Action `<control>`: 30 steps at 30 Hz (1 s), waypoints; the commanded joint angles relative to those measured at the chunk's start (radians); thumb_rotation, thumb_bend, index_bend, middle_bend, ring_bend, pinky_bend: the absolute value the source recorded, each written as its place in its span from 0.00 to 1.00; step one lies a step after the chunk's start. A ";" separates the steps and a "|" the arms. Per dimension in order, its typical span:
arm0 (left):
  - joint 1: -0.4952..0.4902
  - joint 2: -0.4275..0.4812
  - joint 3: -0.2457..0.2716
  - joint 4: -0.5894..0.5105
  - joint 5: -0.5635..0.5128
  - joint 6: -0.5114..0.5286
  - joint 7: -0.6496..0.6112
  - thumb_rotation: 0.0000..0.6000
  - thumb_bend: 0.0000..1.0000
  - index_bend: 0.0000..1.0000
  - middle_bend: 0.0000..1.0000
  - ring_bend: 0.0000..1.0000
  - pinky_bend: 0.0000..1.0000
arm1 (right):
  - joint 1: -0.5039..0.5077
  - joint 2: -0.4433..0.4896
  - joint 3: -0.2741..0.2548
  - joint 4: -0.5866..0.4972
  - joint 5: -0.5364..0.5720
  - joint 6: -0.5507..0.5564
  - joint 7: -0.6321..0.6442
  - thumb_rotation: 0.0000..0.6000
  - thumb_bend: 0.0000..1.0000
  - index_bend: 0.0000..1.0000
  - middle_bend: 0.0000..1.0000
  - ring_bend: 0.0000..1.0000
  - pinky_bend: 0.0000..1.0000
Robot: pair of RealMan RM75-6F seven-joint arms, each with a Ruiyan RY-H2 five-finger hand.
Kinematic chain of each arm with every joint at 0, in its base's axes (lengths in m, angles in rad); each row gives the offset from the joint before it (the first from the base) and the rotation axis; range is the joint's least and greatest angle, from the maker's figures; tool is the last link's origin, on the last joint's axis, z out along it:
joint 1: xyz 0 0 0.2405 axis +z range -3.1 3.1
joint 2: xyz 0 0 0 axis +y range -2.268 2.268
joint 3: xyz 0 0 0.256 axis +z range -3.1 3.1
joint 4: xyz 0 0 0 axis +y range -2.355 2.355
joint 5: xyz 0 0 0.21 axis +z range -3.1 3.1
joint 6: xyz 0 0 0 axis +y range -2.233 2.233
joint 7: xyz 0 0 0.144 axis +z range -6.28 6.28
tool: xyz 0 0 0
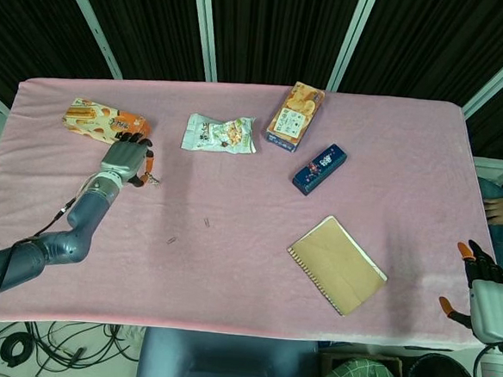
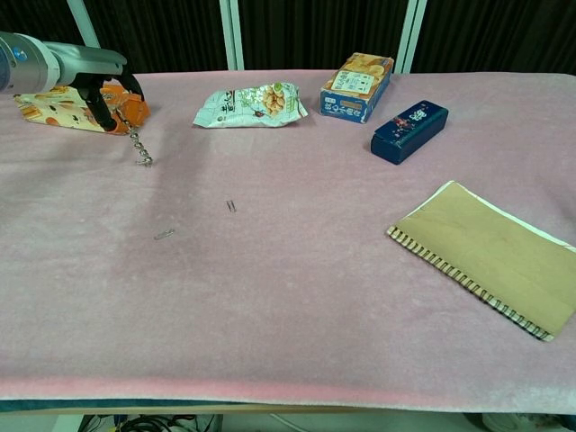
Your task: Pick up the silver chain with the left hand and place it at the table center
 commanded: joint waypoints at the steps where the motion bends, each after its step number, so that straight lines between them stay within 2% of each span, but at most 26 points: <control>1: 0.000 0.002 0.004 0.000 -0.006 0.002 0.000 1.00 0.44 0.57 0.15 0.00 0.00 | 0.001 0.000 -0.001 0.000 -0.001 -0.001 0.000 1.00 0.14 0.04 0.02 0.09 0.17; 9: 0.000 0.019 -0.002 -0.040 0.014 0.023 -0.013 1.00 0.44 0.57 0.15 0.00 0.00 | 0.001 0.002 -0.001 0.000 -0.002 -0.003 0.003 1.00 0.14 0.04 0.02 0.09 0.17; 12: 0.005 0.050 -0.024 -0.128 0.083 0.049 -0.044 1.00 0.44 0.57 0.15 0.00 0.00 | 0.001 0.002 -0.001 0.000 -0.001 -0.004 0.003 1.00 0.14 0.04 0.02 0.09 0.17; 19: 0.026 0.074 -0.049 -0.231 0.201 0.071 -0.117 1.00 0.44 0.57 0.15 0.00 0.00 | 0.001 0.002 -0.001 -0.001 -0.002 -0.002 0.001 1.00 0.14 0.04 0.02 0.09 0.17; 30: 0.018 0.029 -0.070 -0.262 0.334 0.051 -0.206 1.00 0.44 0.57 0.15 0.00 0.00 | 0.001 0.002 0.000 -0.002 0.002 -0.003 0.000 1.00 0.14 0.04 0.02 0.09 0.17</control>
